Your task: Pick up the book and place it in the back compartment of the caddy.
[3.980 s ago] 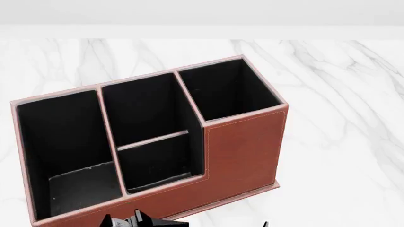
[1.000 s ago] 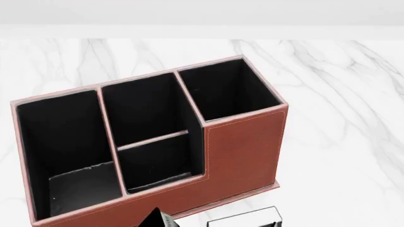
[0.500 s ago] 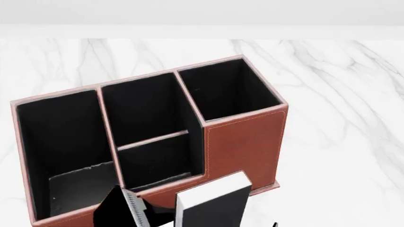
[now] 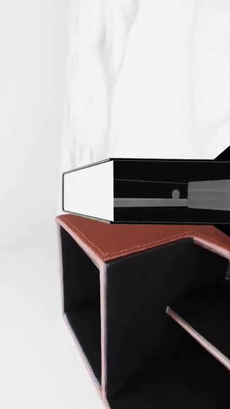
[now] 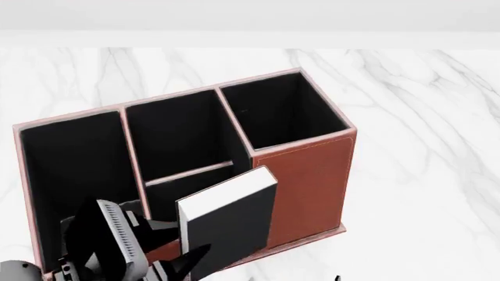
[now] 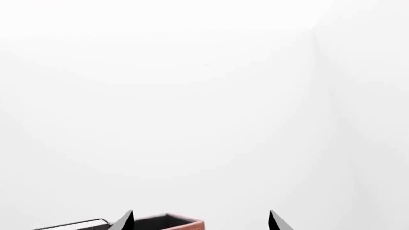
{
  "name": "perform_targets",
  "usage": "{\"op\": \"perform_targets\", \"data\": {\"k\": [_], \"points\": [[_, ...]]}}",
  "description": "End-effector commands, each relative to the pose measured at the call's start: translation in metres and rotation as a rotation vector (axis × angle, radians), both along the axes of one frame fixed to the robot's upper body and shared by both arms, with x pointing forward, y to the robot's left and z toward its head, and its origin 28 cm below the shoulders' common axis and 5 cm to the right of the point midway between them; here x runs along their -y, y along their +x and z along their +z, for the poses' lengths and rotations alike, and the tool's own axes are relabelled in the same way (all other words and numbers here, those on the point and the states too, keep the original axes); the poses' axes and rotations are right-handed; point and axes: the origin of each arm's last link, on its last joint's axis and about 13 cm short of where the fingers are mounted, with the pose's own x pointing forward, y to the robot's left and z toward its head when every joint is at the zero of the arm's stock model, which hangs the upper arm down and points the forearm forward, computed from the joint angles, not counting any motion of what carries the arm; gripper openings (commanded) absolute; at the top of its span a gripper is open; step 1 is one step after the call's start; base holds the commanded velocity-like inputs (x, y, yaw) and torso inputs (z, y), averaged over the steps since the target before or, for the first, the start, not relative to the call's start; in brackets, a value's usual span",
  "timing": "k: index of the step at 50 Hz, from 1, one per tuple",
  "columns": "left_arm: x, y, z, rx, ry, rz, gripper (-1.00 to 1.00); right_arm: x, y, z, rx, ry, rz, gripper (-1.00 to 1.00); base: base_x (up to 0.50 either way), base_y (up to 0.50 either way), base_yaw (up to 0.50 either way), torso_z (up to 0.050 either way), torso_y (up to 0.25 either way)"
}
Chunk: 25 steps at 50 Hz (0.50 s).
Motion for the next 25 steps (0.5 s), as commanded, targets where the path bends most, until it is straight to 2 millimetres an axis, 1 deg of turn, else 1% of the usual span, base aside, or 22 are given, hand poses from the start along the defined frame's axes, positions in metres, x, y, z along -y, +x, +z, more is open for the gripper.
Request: {"op": "perform_targets", "data": {"k": [1, 9, 14, 18, 25], "points": [[-0.009, 0.005, 0.037, 0.043, -0.041, 0.047, -1.00, -0.001, 0.001, -0.001, -0.008, -0.004, 0.006, 1.00, 0.00, 0.00, 0.00, 0.000, 0.000], [-0.012, 0.010, 0.045, 0.035, -0.026, 0.057, -1.00, -0.002, 0.002, -0.001, -0.004, 0.001, 0.008, 1.00, 0.00, 0.00, 0.00, 0.000, 0.001], [-0.012, 0.009, 0.049, 0.038, -0.042, 0.056, -1.00, -0.003, 0.004, -0.002, -0.019, -0.015, -0.008, 1.00, 0.00, 0.00, 0.00, 0.000, 0.000], [-0.012, 0.008, 0.048, 0.040, -0.035, 0.054, -1.00, -0.002, 0.004, -0.001, -0.036, -0.033, -0.064, 1.00, 0.00, 0.00, 0.00, 0.000, 0.003], [-0.011, 0.007, 0.047, 0.041, -0.039, 0.052, -1.00, -0.002, 0.004, -0.001, -0.036, -0.033, -0.064, 1.00, 0.00, 0.00, 0.00, 0.000, 0.001]]}}
